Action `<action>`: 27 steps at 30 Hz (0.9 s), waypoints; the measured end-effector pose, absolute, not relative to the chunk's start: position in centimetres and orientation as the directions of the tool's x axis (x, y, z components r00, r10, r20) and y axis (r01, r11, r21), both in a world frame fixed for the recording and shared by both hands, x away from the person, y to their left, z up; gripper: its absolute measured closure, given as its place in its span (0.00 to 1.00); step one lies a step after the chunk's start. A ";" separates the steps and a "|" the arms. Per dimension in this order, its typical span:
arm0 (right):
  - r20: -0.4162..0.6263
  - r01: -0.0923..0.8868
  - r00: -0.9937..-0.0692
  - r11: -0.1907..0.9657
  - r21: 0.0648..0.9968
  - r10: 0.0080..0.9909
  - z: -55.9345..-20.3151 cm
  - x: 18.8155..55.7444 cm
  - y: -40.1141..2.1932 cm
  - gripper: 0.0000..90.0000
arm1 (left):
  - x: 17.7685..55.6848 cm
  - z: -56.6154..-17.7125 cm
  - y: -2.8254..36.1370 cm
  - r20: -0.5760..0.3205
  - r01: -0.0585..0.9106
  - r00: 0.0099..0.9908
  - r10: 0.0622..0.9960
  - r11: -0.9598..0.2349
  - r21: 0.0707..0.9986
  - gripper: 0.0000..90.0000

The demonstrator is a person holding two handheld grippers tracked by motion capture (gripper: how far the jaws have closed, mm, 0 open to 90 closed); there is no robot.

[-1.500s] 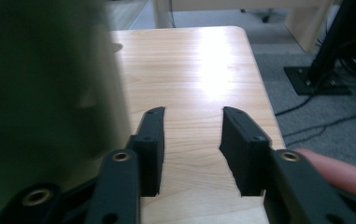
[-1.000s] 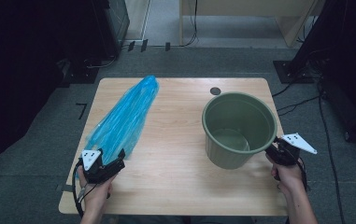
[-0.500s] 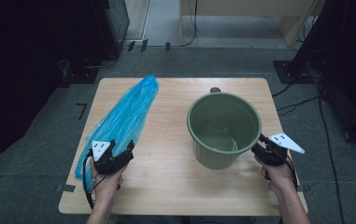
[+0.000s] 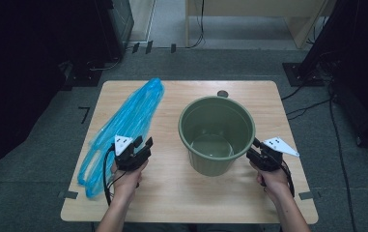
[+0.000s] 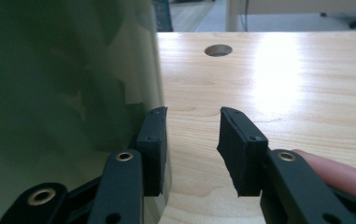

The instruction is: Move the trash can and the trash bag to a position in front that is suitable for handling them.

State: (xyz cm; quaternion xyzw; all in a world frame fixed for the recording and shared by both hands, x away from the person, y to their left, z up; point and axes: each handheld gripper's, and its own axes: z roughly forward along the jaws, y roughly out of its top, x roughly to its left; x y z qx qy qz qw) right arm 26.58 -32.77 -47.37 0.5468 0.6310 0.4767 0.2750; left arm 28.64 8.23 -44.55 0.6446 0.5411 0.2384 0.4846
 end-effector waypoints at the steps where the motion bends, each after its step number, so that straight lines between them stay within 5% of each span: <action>1: 0.179 0.434 -0.240 -0.060 0.899 0.954 -47.4 26.7 -32.6 0.74 | 29.0 -44.4 7.6 -0.218 0.462 0.313 0.924 0.052 0.885 0.66; 18: 0.227 0.455 -0.322 -0.060 0.889 0.919 -47.0 27.1 -28.0 0.98 | 29.9 -44.2 3.8 -0.186 0.426 0.443 0.877 -0.023 0.904 0.99; 27: 0.230 0.461 -0.358 -0.043 0.886 0.905 -46.9 25.6 -26.6 1.00 | 27.8 -44.5 5.7 -0.204 0.414 0.461 0.864 -0.006 0.910 1.00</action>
